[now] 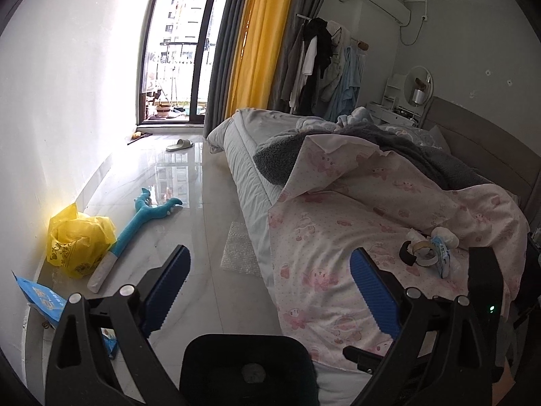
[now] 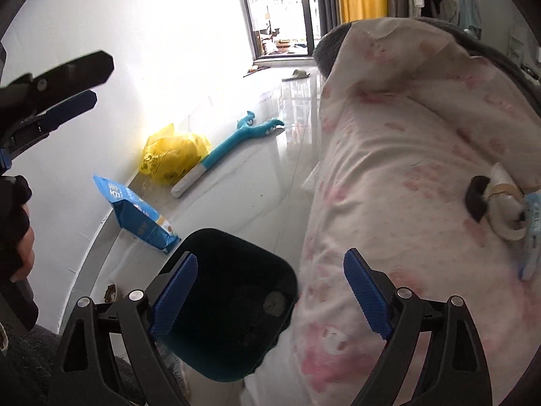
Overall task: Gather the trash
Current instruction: 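Bring the right tool back toward the items on the bed, then grasp the bubble wrap with the right tool while the left tool grasps the wipe pack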
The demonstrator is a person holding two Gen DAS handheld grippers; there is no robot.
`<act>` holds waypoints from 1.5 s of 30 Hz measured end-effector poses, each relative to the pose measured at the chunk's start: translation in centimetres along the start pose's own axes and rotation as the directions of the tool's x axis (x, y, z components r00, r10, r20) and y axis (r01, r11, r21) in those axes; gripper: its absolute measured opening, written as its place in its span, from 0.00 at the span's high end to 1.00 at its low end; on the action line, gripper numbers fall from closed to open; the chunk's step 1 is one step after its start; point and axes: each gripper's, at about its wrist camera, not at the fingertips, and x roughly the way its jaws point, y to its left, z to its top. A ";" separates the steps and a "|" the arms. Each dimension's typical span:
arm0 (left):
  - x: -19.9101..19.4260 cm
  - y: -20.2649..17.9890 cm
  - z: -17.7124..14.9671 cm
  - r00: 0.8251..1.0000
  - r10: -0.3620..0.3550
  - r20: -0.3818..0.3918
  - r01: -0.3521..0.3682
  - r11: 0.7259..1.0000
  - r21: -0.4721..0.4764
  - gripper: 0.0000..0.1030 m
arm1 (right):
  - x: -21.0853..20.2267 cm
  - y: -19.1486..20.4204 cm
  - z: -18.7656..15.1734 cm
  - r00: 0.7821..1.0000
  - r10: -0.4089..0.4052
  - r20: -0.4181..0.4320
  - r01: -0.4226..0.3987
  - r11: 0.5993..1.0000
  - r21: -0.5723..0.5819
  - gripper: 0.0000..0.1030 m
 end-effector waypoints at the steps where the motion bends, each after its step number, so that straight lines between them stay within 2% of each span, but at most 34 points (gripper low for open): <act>1: 0.2 -0.5 0.0 1.000 -0.007 0.000 0.007 1.000 0.003 0.06 | -0.7 -0.7 0.1 1.000 -0.013 0.016 0.013 1.000 -0.002 0.13; 10: 2.3 -5.3 0.0 0.996 -0.080 -0.029 0.082 0.994 0.070 0.06 | -5.3 -7.2 0.4 0.986 -0.131 0.103 0.131 0.991 0.007 0.12; 15: 3.8 -8.0 -0.1 0.993 -0.113 -0.044 0.117 0.986 0.116 0.06 | -7.3 -11.0 0.3 0.978 -0.157 0.135 0.148 0.986 0.078 0.12; 22: 5.7 -11.8 -0.2 0.983 -0.175 -0.052 0.182 0.964 0.196 0.06 | -9.3 -16.8 -1.2 0.971 -0.202 0.130 0.175 0.966 0.192 0.12; 26: 6.9 -14.5 -0.3 0.973 -0.220 -0.071 0.231 0.942 0.244 0.06 | -9.4 -20.2 -2.0 0.977 -0.175 0.118 0.134 0.946 0.293 0.12; 31: 8.3 -17.3 -0.2 0.953 -0.284 -0.105 0.302 0.918 0.258 0.07 | -7.8 -23.4 -3.0 0.993 -0.090 0.078 0.053 0.921 0.387 0.12; 32: 8.6 -17.9 -0.1 0.952 -0.287 -0.109 0.307 0.916 0.260 0.07 | -7.5 -23.8 -3.1 0.995 -0.074 0.072 0.040 0.917 0.396 0.13; 34: 9.1 -19.1 0.2 0.946 -0.304 -0.116 0.324 0.908 0.265 0.07 | -6.7 -24.5 -3.5 0.998 -0.038 0.054 0.012 0.912 0.411 0.23; 37: 9.5 -20.7 0.2 0.939 -0.315 -0.136 0.342 0.894 0.289 0.08 | -5.9 -25.4 -4.0 0.999 0.000 0.036 -0.015 0.906 0.422 0.28; 42: 10.4 -23.3 -0.3 0.922 -0.339 -0.186 0.383 0.866 0.322 0.14 | -5.9 -26.0 -4.0 0.999 0.014 0.034 -0.028 0.906 0.421 0.49; 45: 11.3 -24.5 -1.1 0.907 -0.358 -0.222 0.415 0.852 0.319 0.15 | -6.7 -26.4 -3.9 0.999 0.011 0.045 -0.028 0.908 0.418 0.52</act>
